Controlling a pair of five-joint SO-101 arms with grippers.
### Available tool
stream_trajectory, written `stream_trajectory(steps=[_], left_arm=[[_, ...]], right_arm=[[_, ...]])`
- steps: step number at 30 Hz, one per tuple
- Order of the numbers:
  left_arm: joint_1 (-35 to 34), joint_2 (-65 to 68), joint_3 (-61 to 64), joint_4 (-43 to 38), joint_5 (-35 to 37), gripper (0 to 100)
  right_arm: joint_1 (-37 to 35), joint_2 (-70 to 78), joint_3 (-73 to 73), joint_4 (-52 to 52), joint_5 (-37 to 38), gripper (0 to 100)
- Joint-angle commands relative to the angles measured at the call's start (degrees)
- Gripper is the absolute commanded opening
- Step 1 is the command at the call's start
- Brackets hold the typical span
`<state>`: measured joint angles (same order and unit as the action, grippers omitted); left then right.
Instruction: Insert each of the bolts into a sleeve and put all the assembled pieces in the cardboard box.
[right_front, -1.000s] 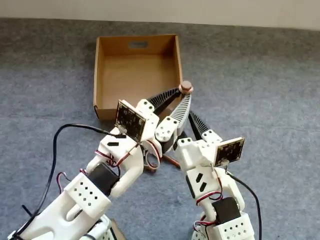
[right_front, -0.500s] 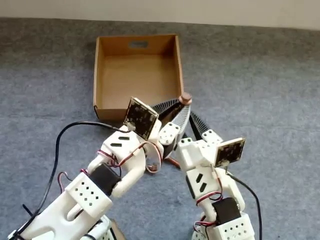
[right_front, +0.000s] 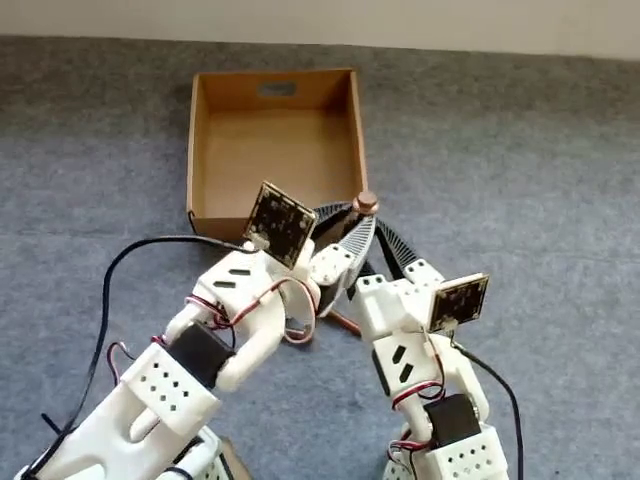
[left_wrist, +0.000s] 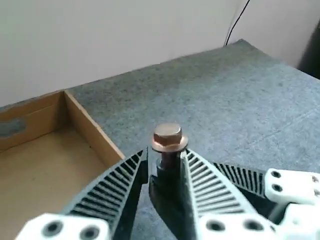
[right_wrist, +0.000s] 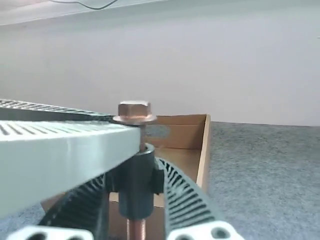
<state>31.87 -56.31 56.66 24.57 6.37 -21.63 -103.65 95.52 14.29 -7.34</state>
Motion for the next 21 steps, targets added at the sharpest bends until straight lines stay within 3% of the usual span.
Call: stream_trajectory(steps=[1, 17, 21], left_arm=[[-1.0, 0.0, -5.2, 6.3, 0.2, 13], [-1.3, -4.2, -13.4, 25.9, -0.2, 13], [-6.5, -10.5, -8.6, 30.0, -0.4, 13]], right_arm=[[1.3, -0.7, 0.0, -1.0, -0.6, 0.6], [1.4, -0.7, 0.5, -1.0, -0.6, 0.6], [1.5, -0.7, 0.7, -0.9, -0.6, 0.6]])
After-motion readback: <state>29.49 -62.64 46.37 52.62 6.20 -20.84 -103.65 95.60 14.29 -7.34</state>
